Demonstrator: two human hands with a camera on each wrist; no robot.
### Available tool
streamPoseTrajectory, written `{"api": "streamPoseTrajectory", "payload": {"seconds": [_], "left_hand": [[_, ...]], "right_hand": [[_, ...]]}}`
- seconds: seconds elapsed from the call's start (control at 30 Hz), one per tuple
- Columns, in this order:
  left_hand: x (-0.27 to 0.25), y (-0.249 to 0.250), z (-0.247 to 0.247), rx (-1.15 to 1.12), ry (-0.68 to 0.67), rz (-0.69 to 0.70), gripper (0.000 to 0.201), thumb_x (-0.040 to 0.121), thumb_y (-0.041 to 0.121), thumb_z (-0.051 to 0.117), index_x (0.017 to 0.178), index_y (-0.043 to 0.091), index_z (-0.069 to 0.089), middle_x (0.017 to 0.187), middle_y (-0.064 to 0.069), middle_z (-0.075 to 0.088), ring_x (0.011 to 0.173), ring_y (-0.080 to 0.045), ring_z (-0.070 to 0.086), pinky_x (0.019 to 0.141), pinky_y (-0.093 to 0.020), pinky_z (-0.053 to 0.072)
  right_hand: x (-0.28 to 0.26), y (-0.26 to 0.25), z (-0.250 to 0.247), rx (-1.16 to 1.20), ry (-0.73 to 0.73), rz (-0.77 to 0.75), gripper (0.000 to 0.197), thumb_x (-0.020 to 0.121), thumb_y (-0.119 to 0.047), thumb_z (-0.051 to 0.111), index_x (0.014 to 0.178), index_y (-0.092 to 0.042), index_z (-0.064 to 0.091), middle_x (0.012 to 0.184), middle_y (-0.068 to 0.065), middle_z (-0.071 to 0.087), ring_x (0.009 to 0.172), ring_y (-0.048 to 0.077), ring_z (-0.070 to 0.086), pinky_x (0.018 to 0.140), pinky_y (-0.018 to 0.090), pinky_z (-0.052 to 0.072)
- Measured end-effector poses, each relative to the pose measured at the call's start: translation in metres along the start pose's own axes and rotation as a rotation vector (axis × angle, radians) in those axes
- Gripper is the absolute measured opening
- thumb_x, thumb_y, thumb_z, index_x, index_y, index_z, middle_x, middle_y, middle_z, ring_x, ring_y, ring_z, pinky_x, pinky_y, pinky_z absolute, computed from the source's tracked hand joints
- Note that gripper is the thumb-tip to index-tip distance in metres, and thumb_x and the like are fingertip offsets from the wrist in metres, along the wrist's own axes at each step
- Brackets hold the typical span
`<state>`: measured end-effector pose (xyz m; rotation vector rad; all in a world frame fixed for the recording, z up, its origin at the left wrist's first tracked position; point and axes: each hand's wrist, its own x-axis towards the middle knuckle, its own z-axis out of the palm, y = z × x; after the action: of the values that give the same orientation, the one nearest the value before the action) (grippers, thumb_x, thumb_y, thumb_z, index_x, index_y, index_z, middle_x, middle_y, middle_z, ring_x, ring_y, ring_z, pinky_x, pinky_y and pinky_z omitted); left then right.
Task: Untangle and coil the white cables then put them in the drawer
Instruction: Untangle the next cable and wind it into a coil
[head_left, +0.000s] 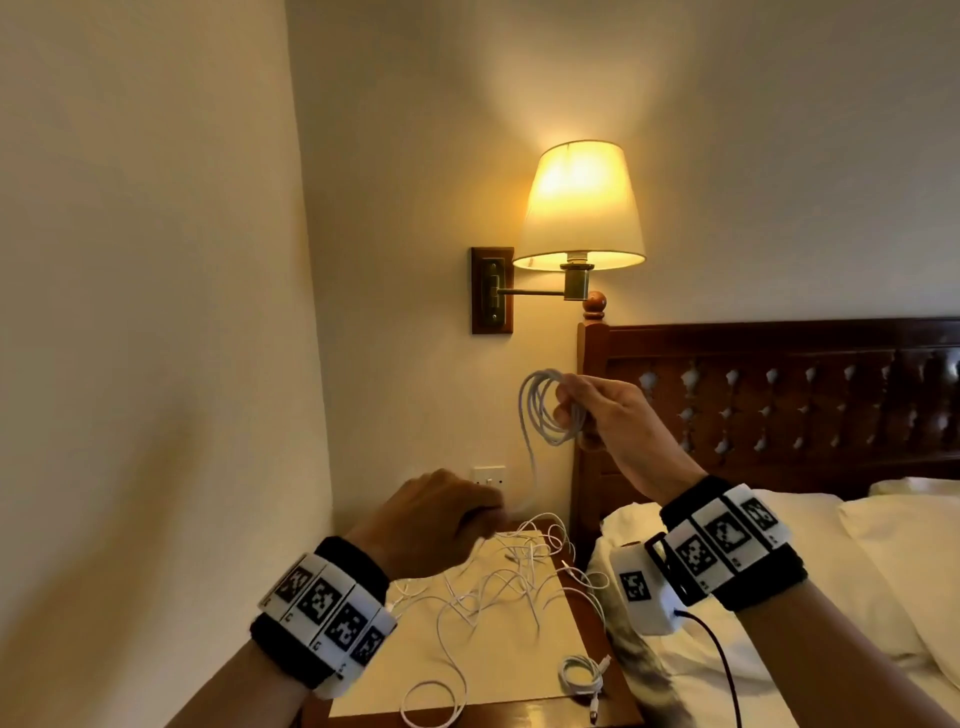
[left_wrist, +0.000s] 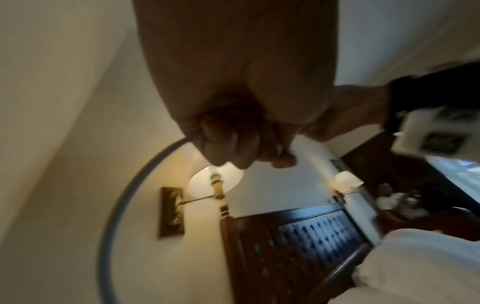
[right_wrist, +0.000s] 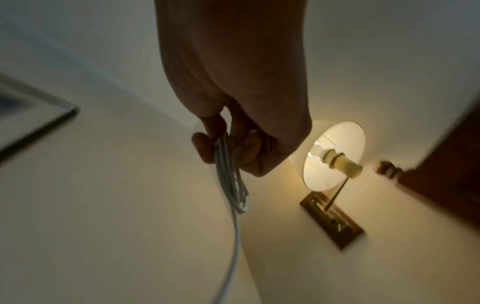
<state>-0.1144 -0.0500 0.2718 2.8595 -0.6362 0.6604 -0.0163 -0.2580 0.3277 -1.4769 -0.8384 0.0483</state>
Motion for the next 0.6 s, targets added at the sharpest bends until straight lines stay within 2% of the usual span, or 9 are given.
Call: {"api": "streamPoseTrajectory", "payload": {"seconds": [0.07,0.13,0.2,0.27,0.33,0.4,0.43,0.5,0.6], "left_hand": [[0.013,0.021,-0.014,-0.071,0.083,0.116,0.021,0.099,0.031,0.047,0.082,0.026,0.059,0.068,0.019,0.054,0.057,0.004,0.052,0.057,-0.015,0.041],[0.026,0.03,-0.027,-0.117,0.233,0.139,0.017,0.098,0.03,0.05,0.086,0.026,0.061,0.07,0.019,0.056,0.057,0.003,0.053,0.056,-0.011,0.04],[0.034,0.026,-0.036,-0.061,0.377,0.126,0.018,0.098,0.033,0.05,0.092,0.022,0.064,0.073,0.016,0.059,0.055,0.002,0.052,0.056,-0.012,0.042],[0.037,0.019,-0.041,0.027,0.472,0.105,0.021,0.098,0.037,0.049,0.096,0.022,0.064,0.074,0.018,0.056,0.056,0.003,0.048,0.055,-0.014,0.042],[0.039,0.015,-0.042,0.064,0.51,0.075,0.029,0.098,0.044,0.042,0.095,0.023,0.062,0.074,0.016,0.059,0.059,-0.001,0.051,0.054,-0.022,0.047],[0.039,0.011,-0.039,0.027,0.519,0.019,0.039,0.097,0.051,0.037,0.094,0.02,0.061,0.076,0.011,0.062,0.063,-0.005,0.055,0.057,-0.027,0.05],[0.039,0.008,-0.037,-0.017,0.52,-0.015,0.043,0.095,0.054,0.038,0.093,0.019,0.061,0.076,0.01,0.062,0.063,-0.006,0.056,0.057,-0.026,0.05],[0.039,0.0,-0.036,-0.111,0.526,-0.063,0.043,0.09,0.056,0.045,0.089,0.016,0.062,0.072,0.011,0.059,0.062,-0.004,0.055,0.058,-0.016,0.045],[0.034,-0.015,-0.035,-0.181,0.515,-0.056,0.028,0.095,0.038,0.047,0.089,0.016,0.063,0.072,0.019,0.054,0.069,0.0,0.056,0.063,-0.008,0.041]], "right_hand": [[-0.002,-0.002,0.01,-0.216,-0.042,-0.073,0.031,0.102,-0.029,0.041,0.093,-0.012,0.065,0.077,-0.004,0.071,0.06,0.016,0.045,0.054,0.021,0.035],[-0.003,-0.002,0.015,-0.3,-0.105,-0.105,0.033,0.102,-0.028,0.042,0.094,-0.009,0.068,0.071,-0.008,0.068,0.057,0.01,0.046,0.053,0.017,0.036],[-0.005,-0.002,0.014,-0.272,-0.145,-0.088,0.034,0.102,-0.029,0.043,0.099,-0.007,0.069,0.066,-0.006,0.062,0.056,0.008,0.045,0.052,0.018,0.037],[-0.007,-0.003,0.012,-0.196,-0.16,-0.053,0.034,0.1,-0.031,0.044,0.104,-0.009,0.068,0.069,0.0,0.06,0.057,0.011,0.044,0.052,0.02,0.037],[-0.007,-0.005,0.011,-0.155,-0.193,-0.031,0.034,0.1,-0.033,0.042,0.1,-0.01,0.067,0.069,0.002,0.057,0.056,0.012,0.042,0.052,0.021,0.035],[-0.005,-0.008,0.01,-0.151,-0.251,-0.007,0.034,0.102,-0.032,0.041,0.095,-0.01,0.065,0.065,-0.002,0.054,0.054,0.009,0.04,0.051,0.02,0.034],[-0.005,-0.009,0.01,-0.146,-0.28,0.012,0.033,0.103,-0.03,0.04,0.093,-0.01,0.064,0.062,-0.005,0.052,0.053,0.007,0.039,0.05,0.019,0.033],[-0.004,-0.01,0.009,-0.105,-0.32,0.062,0.033,0.104,-0.028,0.036,0.089,-0.01,0.06,0.059,-0.008,0.047,0.051,0.005,0.036,0.049,0.017,0.031],[-0.003,-0.008,0.005,0.037,-0.297,0.126,0.036,0.105,-0.032,0.032,0.086,-0.014,0.055,0.061,-0.008,0.041,0.053,0.006,0.032,0.049,0.018,0.029]]}}
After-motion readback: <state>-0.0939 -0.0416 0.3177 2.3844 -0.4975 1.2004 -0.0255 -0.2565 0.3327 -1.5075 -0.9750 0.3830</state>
